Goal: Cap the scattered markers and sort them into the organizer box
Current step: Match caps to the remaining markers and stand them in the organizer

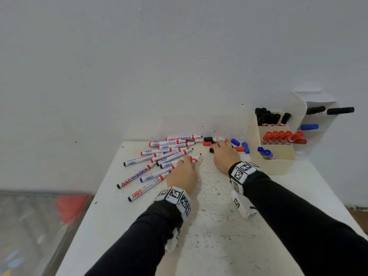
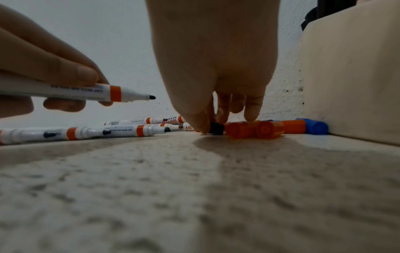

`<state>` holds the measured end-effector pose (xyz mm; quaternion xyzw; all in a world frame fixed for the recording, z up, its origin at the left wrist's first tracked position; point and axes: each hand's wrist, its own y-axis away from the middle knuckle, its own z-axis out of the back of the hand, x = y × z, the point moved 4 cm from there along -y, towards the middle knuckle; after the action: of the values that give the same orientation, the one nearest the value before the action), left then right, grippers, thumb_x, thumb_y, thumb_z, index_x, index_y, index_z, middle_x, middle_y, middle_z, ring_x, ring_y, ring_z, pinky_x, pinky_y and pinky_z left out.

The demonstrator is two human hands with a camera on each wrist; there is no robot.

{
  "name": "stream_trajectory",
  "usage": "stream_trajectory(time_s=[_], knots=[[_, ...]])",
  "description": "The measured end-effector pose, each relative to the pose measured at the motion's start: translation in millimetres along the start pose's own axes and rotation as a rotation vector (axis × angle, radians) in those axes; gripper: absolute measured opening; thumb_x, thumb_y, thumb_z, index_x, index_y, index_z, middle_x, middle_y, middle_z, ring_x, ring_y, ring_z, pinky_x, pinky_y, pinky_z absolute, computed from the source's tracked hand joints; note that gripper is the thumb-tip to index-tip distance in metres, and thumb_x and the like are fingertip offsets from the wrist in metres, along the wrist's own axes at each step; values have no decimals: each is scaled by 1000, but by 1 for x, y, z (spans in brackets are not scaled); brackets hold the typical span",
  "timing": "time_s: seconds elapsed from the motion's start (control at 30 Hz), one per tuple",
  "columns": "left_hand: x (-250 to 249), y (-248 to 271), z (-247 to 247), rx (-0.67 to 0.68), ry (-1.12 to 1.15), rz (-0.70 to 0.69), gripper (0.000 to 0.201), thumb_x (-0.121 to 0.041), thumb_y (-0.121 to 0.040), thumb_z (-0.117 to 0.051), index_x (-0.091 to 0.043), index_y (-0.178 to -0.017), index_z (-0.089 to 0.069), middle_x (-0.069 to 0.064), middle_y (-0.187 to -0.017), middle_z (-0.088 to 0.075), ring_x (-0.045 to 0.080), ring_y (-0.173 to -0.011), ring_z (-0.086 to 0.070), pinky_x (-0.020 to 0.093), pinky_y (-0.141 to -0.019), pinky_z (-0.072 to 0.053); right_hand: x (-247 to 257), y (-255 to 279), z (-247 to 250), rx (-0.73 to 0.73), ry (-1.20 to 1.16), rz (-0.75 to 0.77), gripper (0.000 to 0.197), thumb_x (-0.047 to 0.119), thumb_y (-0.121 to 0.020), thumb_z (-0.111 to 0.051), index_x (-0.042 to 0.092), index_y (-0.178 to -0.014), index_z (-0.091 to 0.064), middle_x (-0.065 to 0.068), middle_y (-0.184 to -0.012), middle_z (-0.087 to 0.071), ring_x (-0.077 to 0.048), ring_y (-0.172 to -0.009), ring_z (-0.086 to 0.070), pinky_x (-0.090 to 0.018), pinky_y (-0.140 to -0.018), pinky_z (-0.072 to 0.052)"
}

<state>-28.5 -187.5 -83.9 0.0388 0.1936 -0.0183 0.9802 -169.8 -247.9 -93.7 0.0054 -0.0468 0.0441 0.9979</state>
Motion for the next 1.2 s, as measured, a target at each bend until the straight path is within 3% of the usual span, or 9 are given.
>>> stream_trajectory(time_s=[0.2,0.43,0.63,0.7,0.77,0.83,1.03,1.13,1.2], knots=[[-1,-4,-3,-23,-1,-4,34,-36,-101,-23,-14,-118,-42,4,-110,-57,20,-88,-60,35,-71,-54,-4,-4,1,-25,12,-10,36,15,-92,-51,10,-127,-48,-13,-133,-42,-27,-119,-46,-36,-94,-47],[-1,-3,-3,-42,3,-14,37,-37,-101,-22,-14,-121,-43,5,-116,-54,21,-95,-59,34,-74,-52,-3,11,21,-172,-378,-6,31,17,-96,-45,13,-127,-44,-12,-111,-58,-25,-98,-58,-37,-83,-52],[-3,1,0,-63,-9,-41,41,-37,-101,-22,-13,-124,-45,6,-119,-52,22,-100,-58,39,-79,-54,-1,21,30,-196,-785,-27,21,12,-96,-44,14,-115,-54,0,-82,-54,-7,-65,-46,-19,-59,-38],[-3,2,1,-91,19,-53,41,-38,-101,-22,-14,-124,-45,4,-120,-52,20,-100,-58,36,-77,-53,0,23,31,-154,-791,20,29,7,-97,-40,15,-117,-59,-1,-95,-56,-8,-75,-50,-18,-68,-40],[-4,4,2,-109,36,-84,40,-39,-101,-22,-16,-123,-46,3,-119,-52,19,-98,-58,34,-74,-52,3,27,30,-93,-759,88,33,4,-96,-38,14,-118,-61,-4,-117,-58,-14,-106,-53,-19,-90,-36],[-5,7,3,-113,47,-112,40,-38,-101,-22,-17,-125,-46,1,-119,-53,17,-98,-57,31,-73,-50,3,30,29,-49,-755,134,34,3,-96,-38,14,-118,-62,-6,-128,-55,-16,-122,-46,-19,-97,-30],[-7,15,7,-153,42,-168,39,-37,-101,-24,-18,-127,-47,-1,-118,-53,15,-96,-57,28,-70,-49,3,38,25,77,-815,152,33,7,-98,-37,19,-113,-63,1,-124,-55,-10,-117,-47,-21,-96,-32],[-5,17,6,-118,95,-192,38,-36,-101,-26,-17,-127,-48,0,-117,-55,16,-99,-56,27,-74,-46,1,41,23,82,-994,43,22,23,-98,-42,18,-115,-56,8,-99,-59,-5,-83,-52,-20,-73,-41],[-5,19,5,-97,95,-226,37,-36,-101,-27,-19,-123,-50,0,-112,-57,14,-93,-55,26,-71,-44,-2,43,24,65,-1123,-36,21,34,-96,-44,17,-99,-56,4,-74,-57,-8,-61,-46,-21,-56,-37]])
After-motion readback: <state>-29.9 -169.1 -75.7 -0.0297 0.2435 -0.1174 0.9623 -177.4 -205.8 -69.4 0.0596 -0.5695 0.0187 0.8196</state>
